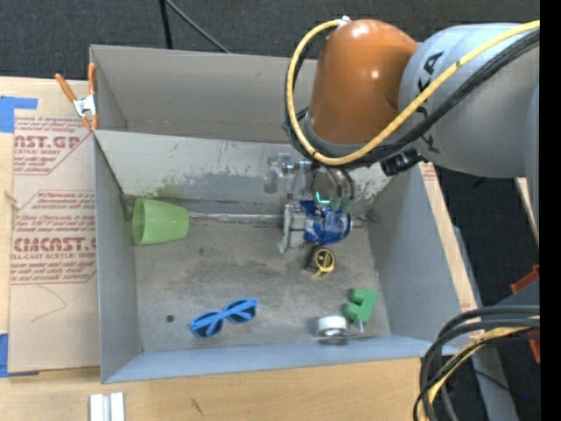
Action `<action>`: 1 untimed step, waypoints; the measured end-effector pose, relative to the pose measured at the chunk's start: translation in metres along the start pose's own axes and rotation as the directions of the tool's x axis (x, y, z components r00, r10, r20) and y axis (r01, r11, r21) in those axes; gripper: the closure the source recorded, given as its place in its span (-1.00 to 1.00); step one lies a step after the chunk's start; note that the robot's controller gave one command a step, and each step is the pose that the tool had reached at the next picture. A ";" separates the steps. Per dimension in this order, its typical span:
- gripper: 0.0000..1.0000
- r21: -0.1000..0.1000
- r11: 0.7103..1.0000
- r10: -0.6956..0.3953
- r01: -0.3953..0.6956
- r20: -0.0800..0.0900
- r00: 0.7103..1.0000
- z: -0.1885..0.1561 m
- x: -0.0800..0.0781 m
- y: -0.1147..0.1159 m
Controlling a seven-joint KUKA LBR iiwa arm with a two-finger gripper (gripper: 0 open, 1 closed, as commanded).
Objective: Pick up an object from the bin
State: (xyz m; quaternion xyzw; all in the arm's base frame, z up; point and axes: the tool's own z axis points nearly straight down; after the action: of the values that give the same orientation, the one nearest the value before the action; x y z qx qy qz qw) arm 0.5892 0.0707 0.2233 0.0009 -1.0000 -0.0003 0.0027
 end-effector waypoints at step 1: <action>-1.00 0.000 0.998 0.061 -0.061 -0.003 0.998 0.093 0.030 0.000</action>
Offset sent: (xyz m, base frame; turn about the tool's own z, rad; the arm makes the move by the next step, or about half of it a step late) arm -0.0283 -0.0005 -0.0876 0.0608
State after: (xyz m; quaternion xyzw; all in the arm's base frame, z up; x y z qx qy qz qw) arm 0.5582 0.0707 0.1305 -0.0293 -0.9996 0.0000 0.0042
